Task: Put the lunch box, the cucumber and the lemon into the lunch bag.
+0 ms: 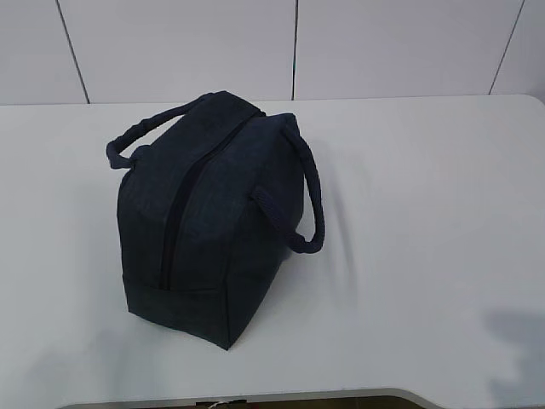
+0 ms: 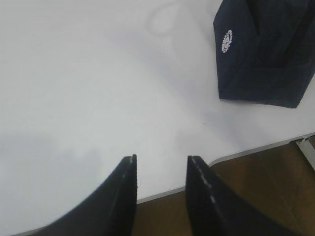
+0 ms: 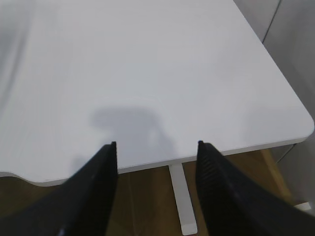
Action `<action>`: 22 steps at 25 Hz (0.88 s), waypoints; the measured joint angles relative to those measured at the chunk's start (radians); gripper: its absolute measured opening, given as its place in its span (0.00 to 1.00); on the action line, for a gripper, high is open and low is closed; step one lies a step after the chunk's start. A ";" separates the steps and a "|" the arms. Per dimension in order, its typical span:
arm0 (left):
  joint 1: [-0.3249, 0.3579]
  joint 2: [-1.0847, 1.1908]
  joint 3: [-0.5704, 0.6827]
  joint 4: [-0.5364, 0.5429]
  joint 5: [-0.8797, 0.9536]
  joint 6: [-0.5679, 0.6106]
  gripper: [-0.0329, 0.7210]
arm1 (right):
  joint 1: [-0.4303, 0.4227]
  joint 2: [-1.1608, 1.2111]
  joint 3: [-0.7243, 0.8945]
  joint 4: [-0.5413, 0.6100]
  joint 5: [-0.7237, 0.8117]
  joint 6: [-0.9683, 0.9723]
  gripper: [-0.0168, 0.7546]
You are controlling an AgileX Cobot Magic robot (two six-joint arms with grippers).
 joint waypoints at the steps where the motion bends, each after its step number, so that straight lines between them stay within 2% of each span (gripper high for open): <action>1: 0.000 0.000 0.000 0.000 0.000 0.000 0.36 | 0.000 0.000 0.000 0.000 0.000 0.000 0.57; 22: 0.000 0.000 0.000 0.000 0.000 0.000 0.36 | 0.002 0.000 0.000 0.014 0.000 -0.002 0.56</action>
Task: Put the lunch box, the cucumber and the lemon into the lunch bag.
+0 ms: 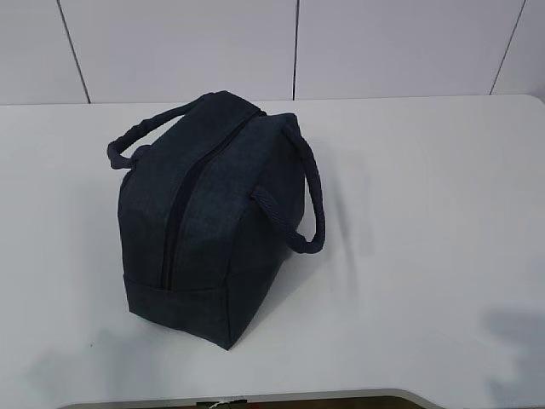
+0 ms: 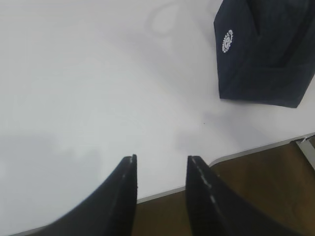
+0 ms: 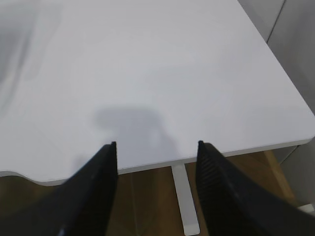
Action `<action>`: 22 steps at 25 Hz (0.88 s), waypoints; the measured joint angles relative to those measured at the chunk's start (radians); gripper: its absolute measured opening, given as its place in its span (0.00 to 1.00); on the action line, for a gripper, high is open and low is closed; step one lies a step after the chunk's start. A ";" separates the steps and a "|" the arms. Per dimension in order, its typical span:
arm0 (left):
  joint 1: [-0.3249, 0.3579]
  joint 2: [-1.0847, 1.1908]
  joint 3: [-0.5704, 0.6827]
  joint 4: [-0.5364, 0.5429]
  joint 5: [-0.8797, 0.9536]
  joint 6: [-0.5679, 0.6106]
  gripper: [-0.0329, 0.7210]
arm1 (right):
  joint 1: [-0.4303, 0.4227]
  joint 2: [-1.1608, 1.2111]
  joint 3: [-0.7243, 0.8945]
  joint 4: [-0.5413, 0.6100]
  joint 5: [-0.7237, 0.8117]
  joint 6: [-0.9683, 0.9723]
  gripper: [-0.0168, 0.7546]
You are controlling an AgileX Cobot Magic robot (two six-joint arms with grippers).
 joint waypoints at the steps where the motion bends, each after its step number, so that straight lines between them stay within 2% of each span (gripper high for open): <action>1: 0.000 0.000 0.000 0.000 0.000 0.000 0.36 | 0.005 0.000 0.000 0.000 0.000 0.000 0.57; 13: 0.000 0.000 0.000 0.000 0.000 0.000 0.36 | 0.117 0.000 0.000 0.002 0.000 0.000 0.56; 22: 0.000 0.000 0.000 0.000 0.000 0.000 0.36 | 0.128 0.000 0.000 -0.001 0.000 0.000 0.57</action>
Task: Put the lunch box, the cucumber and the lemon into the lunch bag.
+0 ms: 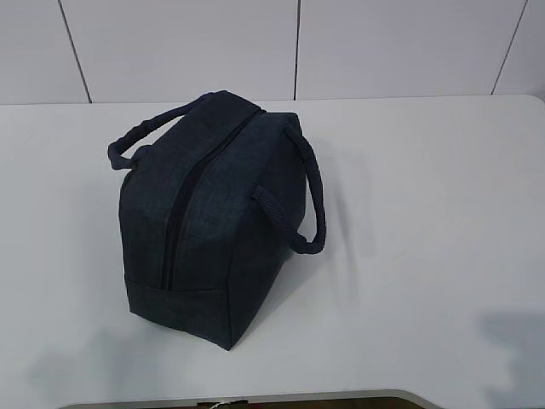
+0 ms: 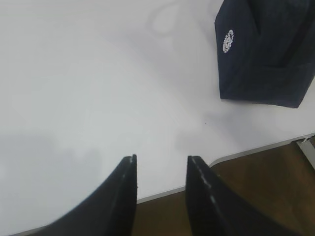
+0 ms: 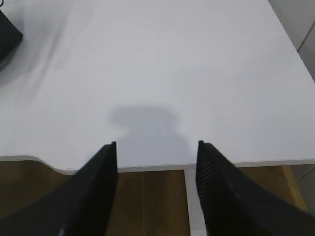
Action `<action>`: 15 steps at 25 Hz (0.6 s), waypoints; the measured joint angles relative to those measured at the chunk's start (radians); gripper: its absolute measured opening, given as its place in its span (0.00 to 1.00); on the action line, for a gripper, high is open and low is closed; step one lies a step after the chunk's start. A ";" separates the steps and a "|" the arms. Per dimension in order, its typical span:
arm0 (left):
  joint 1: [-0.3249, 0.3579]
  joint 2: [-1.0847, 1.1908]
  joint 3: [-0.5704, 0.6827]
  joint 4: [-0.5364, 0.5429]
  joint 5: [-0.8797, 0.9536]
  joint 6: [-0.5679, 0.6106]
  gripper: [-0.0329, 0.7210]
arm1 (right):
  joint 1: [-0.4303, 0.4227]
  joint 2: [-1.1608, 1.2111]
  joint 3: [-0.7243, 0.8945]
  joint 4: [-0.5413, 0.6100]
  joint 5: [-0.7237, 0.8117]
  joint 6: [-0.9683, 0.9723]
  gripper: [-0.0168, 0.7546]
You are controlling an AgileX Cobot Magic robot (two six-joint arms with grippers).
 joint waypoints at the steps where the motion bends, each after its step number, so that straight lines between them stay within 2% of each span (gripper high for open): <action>1: 0.000 0.000 0.000 0.000 0.000 0.000 0.36 | 0.000 0.000 0.000 -0.002 0.000 0.000 0.57; 15: 0.000 0.000 0.000 0.000 0.000 0.000 0.36 | 0.000 0.000 0.000 -0.038 0.000 -0.002 0.57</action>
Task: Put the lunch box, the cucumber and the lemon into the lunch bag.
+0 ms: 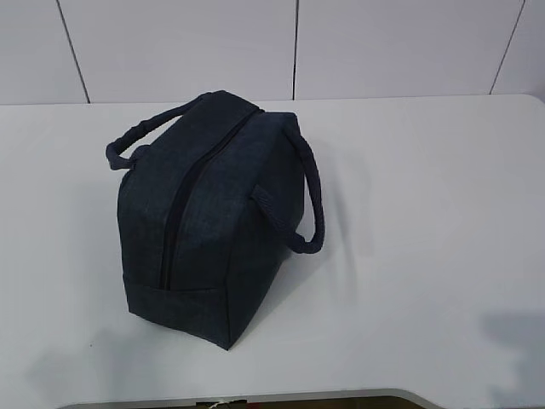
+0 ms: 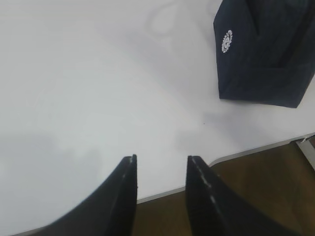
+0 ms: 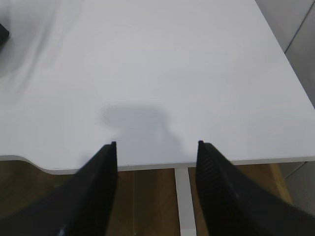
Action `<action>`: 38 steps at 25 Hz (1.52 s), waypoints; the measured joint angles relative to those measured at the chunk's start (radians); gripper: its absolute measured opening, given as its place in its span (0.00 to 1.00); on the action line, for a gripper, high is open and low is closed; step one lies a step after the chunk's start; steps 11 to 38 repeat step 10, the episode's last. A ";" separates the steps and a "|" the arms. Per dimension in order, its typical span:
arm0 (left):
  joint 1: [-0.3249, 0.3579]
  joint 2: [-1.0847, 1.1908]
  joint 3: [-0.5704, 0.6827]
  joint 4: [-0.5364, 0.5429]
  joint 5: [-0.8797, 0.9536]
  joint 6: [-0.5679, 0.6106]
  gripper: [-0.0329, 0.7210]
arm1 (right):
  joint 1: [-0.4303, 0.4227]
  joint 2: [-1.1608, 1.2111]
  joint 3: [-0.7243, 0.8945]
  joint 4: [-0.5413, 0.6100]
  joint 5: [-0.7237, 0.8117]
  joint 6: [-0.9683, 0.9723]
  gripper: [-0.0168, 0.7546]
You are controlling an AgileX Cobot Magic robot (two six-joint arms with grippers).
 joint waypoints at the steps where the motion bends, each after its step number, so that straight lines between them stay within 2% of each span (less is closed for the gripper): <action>1: 0.000 0.000 0.000 0.000 0.000 0.000 0.36 | 0.000 0.000 0.000 -0.002 0.000 0.000 0.57; 38: 0.000 0.000 0.000 0.000 0.000 0.000 0.36 | 0.000 0.000 0.000 -0.002 0.000 0.000 0.57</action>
